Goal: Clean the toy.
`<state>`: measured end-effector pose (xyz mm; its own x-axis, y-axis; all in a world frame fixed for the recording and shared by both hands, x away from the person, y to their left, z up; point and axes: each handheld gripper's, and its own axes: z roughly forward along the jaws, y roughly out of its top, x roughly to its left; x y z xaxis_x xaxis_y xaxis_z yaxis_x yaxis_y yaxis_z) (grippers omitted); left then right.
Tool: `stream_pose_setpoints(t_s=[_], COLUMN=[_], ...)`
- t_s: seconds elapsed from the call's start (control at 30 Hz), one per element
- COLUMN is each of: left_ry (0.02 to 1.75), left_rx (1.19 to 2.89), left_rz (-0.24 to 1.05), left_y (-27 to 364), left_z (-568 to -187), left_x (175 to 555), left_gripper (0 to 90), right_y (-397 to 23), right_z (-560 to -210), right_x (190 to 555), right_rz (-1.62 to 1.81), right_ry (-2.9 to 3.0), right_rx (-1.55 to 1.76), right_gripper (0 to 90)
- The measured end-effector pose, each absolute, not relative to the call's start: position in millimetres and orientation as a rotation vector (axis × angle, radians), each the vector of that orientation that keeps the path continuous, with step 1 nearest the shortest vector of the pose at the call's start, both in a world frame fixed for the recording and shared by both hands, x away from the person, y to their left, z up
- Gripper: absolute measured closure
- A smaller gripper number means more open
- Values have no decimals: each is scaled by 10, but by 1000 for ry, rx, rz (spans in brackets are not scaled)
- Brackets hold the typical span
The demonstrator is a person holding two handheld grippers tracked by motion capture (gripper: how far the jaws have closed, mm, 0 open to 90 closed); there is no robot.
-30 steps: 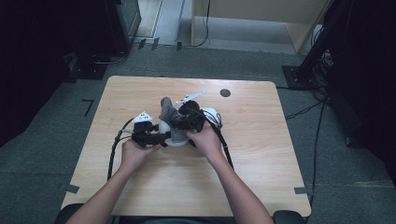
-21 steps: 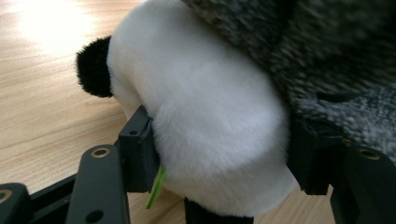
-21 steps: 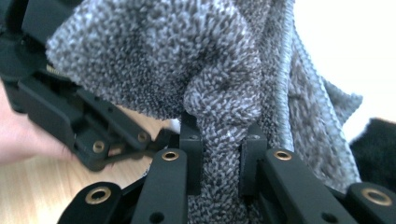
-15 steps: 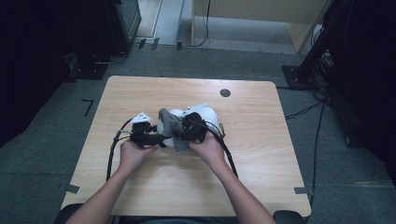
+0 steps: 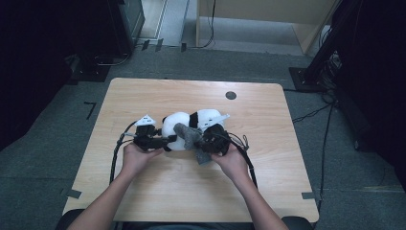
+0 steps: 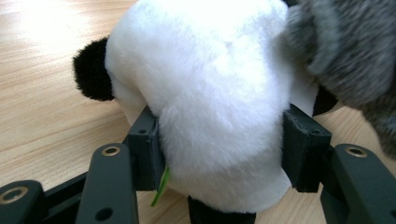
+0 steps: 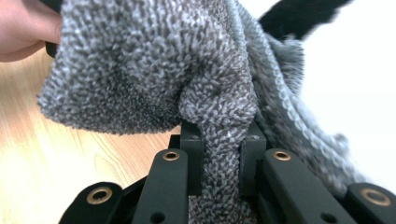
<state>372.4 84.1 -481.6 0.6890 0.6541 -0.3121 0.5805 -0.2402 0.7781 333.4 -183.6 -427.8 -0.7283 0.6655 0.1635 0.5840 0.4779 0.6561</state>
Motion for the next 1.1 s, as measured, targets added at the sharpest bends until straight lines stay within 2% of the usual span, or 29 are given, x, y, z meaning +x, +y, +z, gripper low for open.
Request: stream_pose_setpoints(t_s=[0.5, 1.1], left_ry=[965, 953], left_rx=[1930, 1933], left_rz=[82, 82], left_y=[834, 852], left_z=[-4806, -4810], left_x=[3731, 3738], left_gripper=[420, 417], right_y=[-2352, -2959], right_z=[-4081, -4247], right_x=[3385, 3527], right_rz=[1128, 1056], right_ry=[2443, 2294], right_rx=[1224, 1463], right_gripper=[778, 779])
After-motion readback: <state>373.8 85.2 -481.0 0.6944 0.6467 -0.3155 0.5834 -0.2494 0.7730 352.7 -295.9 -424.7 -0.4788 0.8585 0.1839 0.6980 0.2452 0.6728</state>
